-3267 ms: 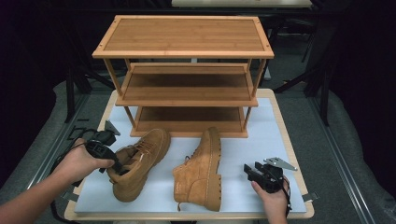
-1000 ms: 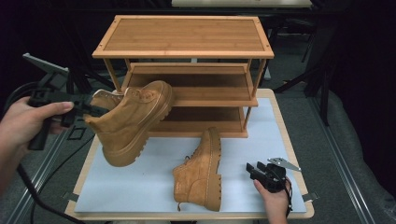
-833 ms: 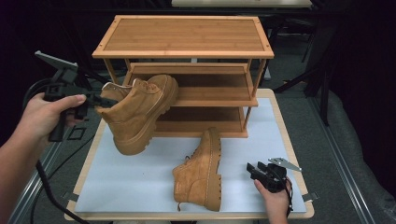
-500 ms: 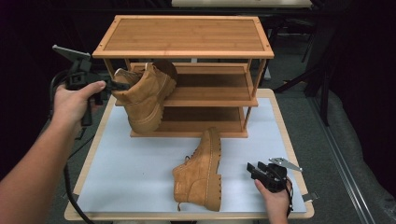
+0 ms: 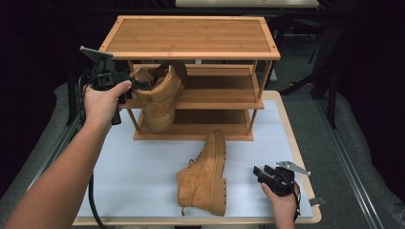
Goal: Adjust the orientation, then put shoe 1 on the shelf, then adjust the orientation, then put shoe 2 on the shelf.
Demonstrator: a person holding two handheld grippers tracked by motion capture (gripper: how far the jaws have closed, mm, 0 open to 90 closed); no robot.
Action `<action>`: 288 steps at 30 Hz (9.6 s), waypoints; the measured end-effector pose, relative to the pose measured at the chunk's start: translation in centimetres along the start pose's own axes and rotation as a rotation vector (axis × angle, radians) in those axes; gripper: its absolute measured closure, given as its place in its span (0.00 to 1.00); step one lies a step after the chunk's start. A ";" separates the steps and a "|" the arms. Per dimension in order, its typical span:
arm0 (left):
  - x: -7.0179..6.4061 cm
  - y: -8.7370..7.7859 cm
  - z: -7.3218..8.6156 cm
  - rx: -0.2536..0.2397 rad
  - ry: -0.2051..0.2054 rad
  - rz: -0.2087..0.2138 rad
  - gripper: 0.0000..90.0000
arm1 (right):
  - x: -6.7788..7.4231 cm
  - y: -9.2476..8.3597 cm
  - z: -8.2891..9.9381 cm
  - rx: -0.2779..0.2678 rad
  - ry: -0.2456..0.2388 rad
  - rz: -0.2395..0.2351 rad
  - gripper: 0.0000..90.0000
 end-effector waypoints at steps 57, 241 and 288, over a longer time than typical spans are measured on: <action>11.0 -0.6 15.1 -0.053 0.425 -0.031 0.57 | 3.7 0.1 -0.1 0.078 -0.135 -0.047 0.60; 16.4 4.2 23.5 0.026 0.359 -0.119 0.52 | 7.5 -6.5 -10.7 0.828 -0.309 0.207 0.74; 16.6 4.2 23.5 0.029 0.351 -0.119 0.51 | 6.5 -4.8 -9.2 1.007 -0.023 0.037 0.86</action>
Point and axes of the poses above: each handheld gripper's, and its own axes: y roughly forward along the jaws, z roughly out of its underside, x roughly to its left, the point moved 5 cm from there along y, roughly forward along the jaws, and after that the axes turned 9 degrees about y, right-handed, at the moved point
